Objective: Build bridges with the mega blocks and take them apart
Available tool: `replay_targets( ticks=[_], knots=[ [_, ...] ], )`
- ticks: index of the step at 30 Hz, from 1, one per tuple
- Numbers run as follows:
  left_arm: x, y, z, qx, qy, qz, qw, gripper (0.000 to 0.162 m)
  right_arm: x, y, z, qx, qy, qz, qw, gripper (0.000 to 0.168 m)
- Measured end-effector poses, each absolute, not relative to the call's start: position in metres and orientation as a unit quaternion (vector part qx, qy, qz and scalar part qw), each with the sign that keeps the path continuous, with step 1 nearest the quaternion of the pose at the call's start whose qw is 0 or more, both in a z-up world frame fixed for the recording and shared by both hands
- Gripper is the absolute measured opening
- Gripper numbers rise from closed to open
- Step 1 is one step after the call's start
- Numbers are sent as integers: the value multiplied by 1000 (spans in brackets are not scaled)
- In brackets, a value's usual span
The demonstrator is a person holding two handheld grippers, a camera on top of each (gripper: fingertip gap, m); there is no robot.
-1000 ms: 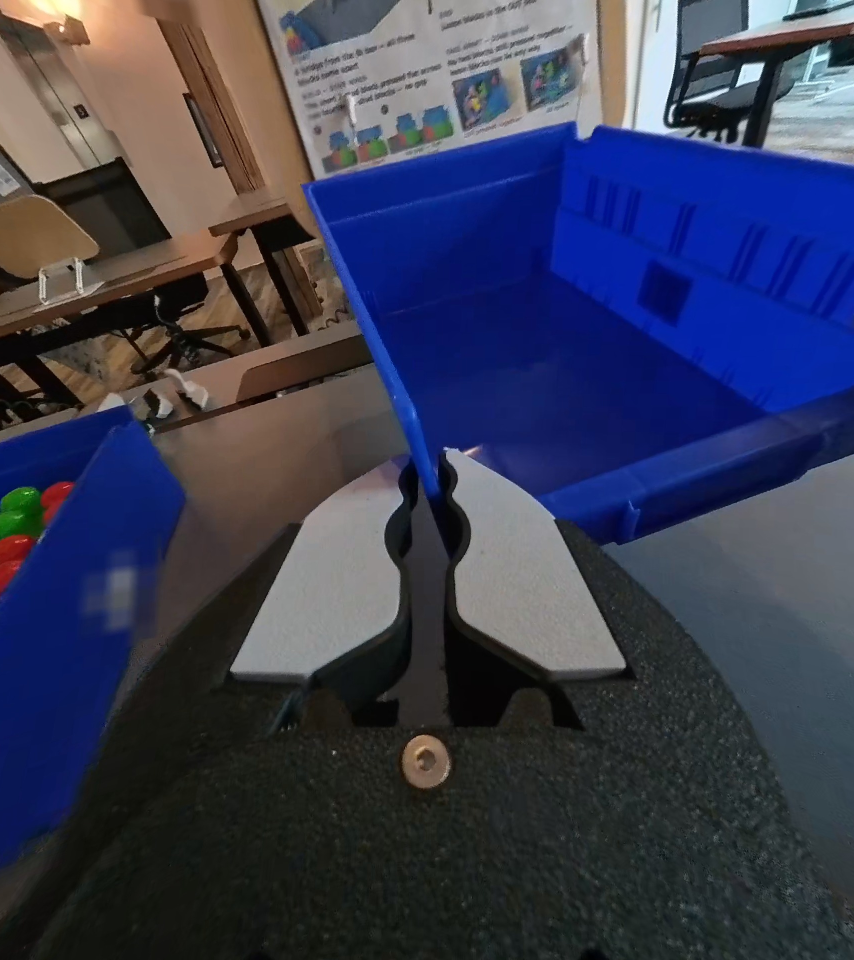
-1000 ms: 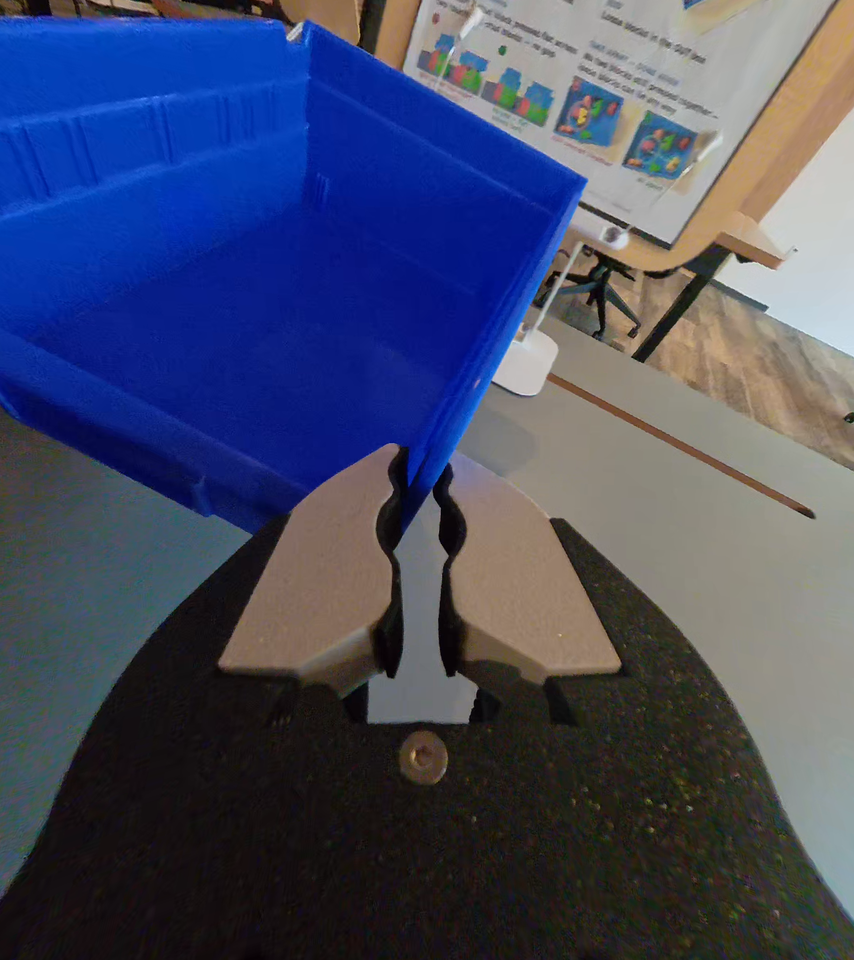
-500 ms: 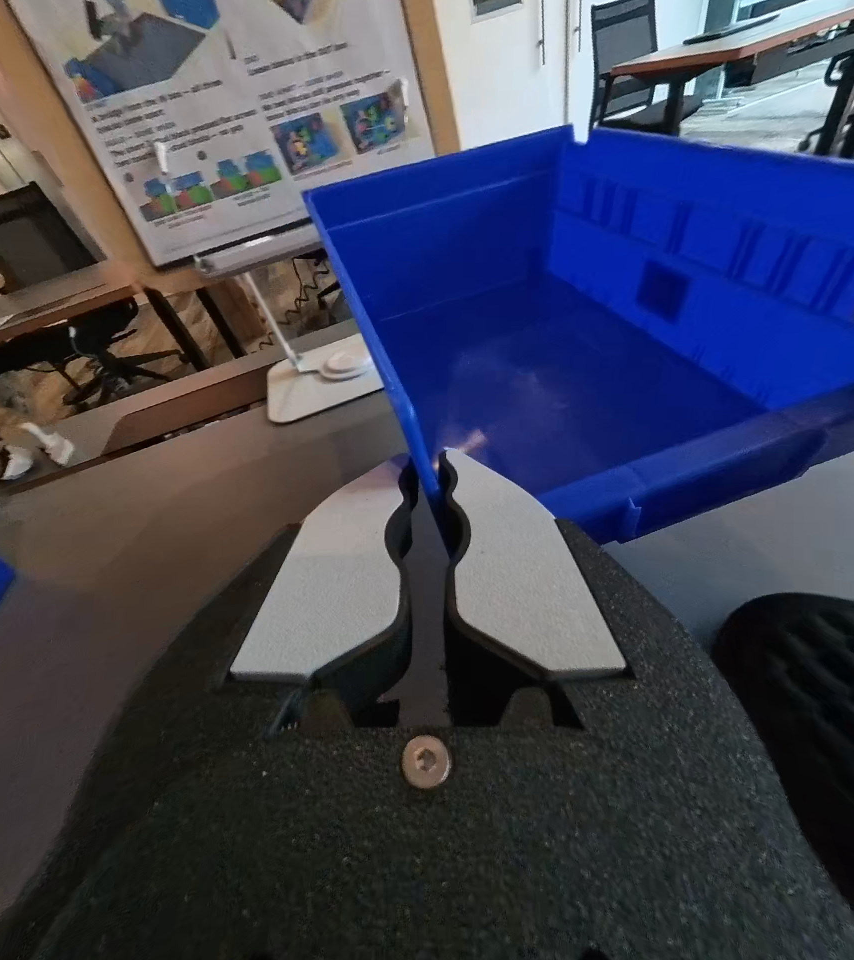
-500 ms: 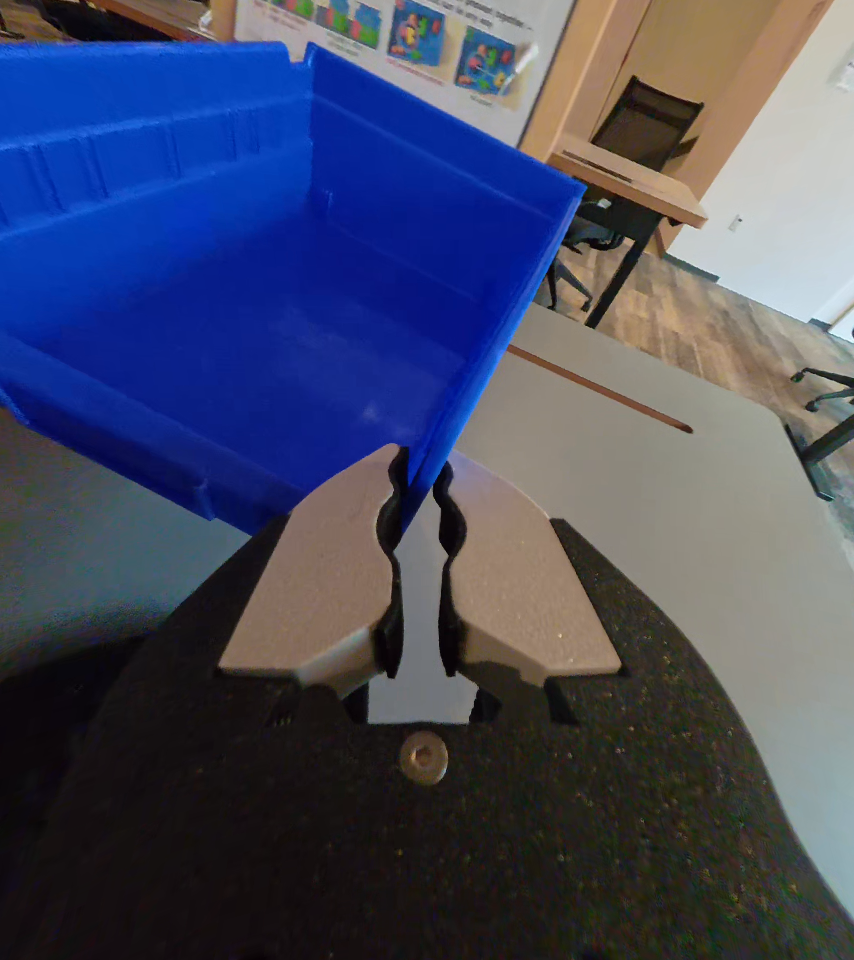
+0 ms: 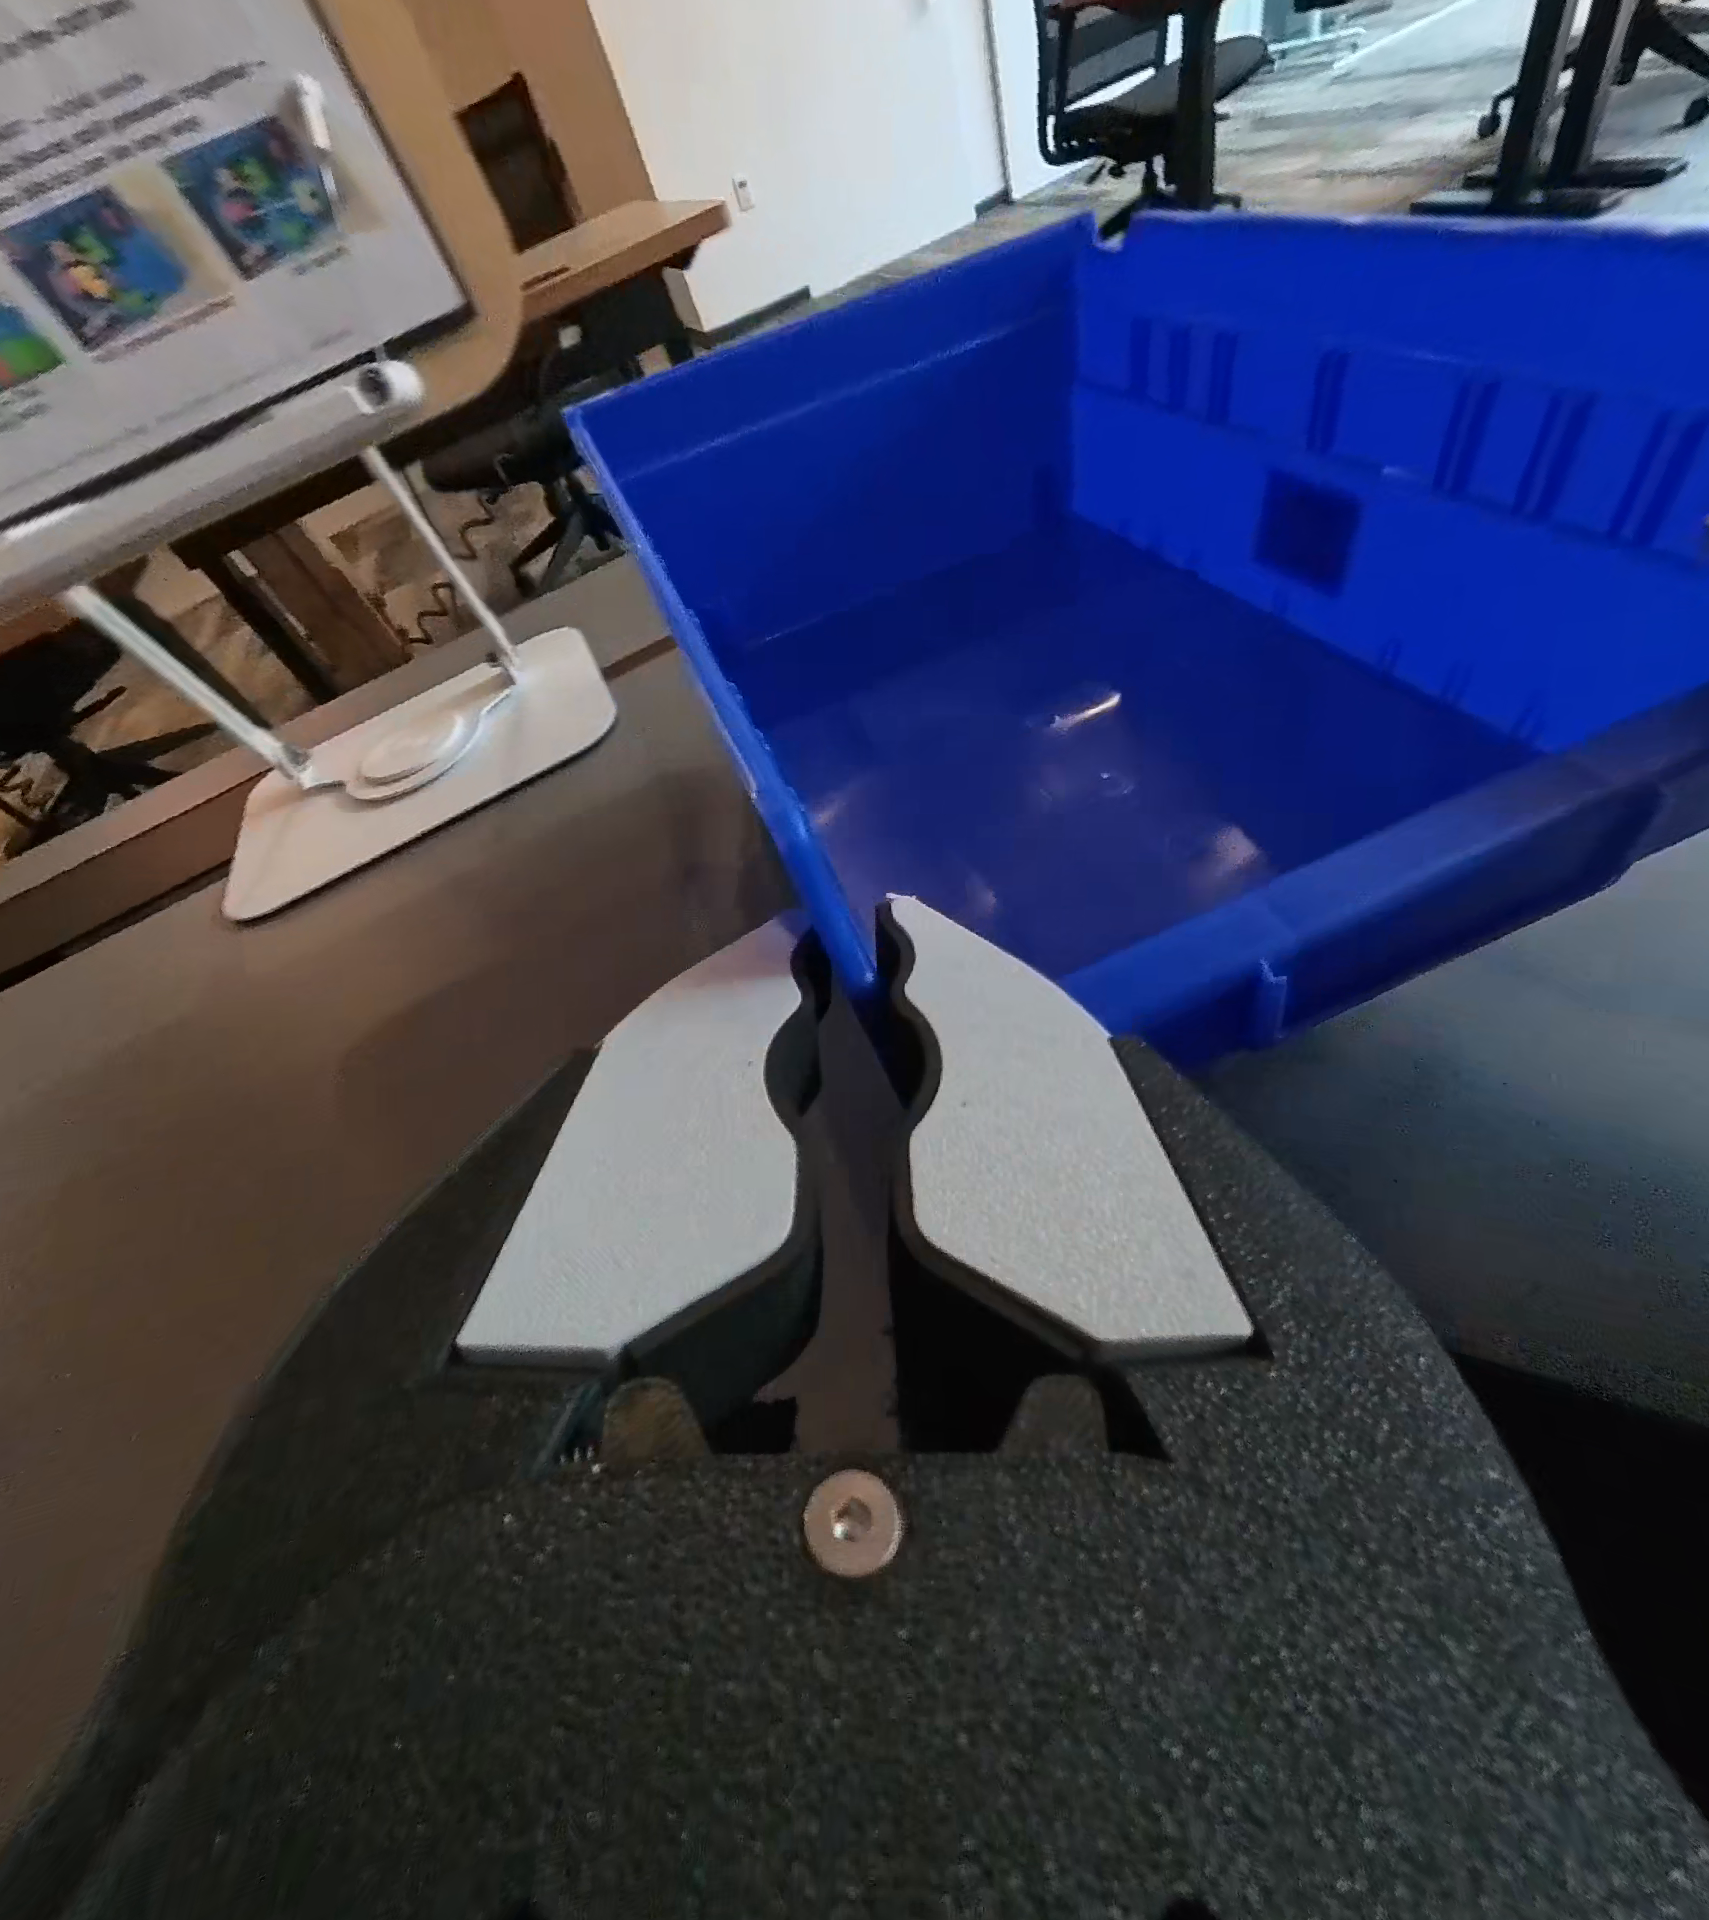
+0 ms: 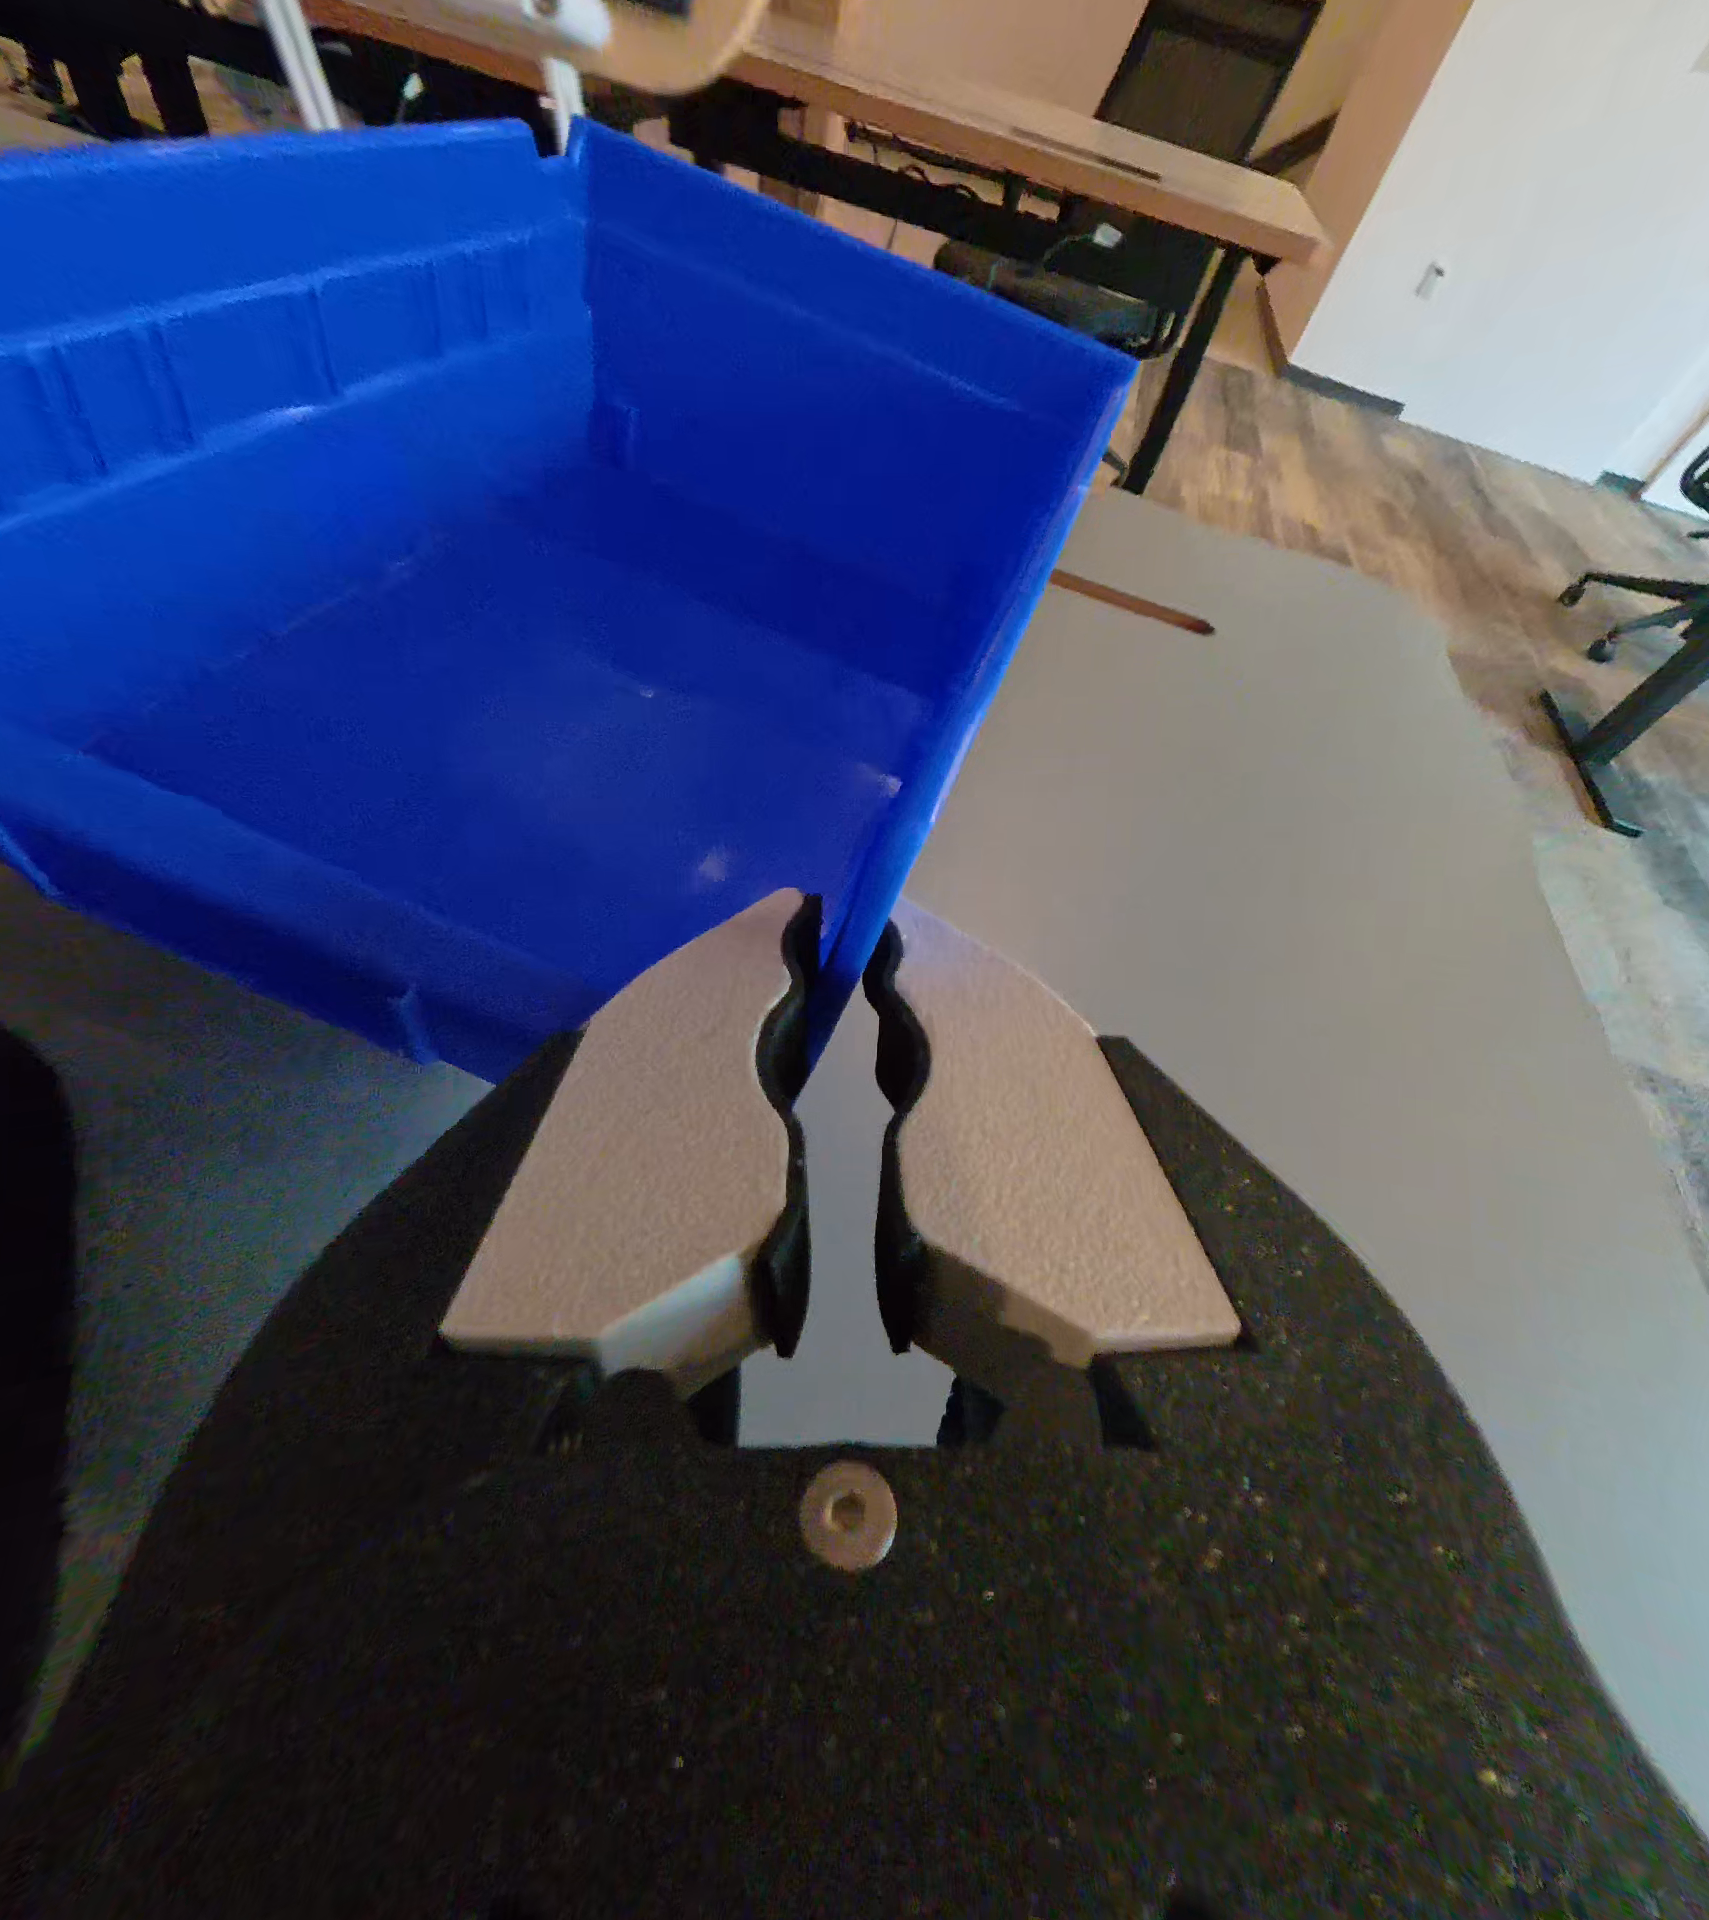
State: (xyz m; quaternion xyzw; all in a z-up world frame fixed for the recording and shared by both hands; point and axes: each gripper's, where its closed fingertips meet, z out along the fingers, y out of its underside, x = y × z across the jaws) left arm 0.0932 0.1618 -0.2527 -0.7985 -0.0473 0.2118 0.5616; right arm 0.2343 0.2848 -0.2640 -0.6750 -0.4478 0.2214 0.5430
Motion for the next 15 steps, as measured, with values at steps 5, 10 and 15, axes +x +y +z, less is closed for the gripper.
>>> replay_targets(
  ticks=[5,10,15],
  knots=[
    [124,183,-261,-802,-19,209,559,9,269,303,-270,-682,-433,214,550,7],
    [143,199,-267,-802,-4,201,562,10,290,316,-269,-674,-433,205,562,7],
    [158,214,-279,-811,0,178,557,11,302,334,-273,-684,-431,199,555,6]
  ],
)
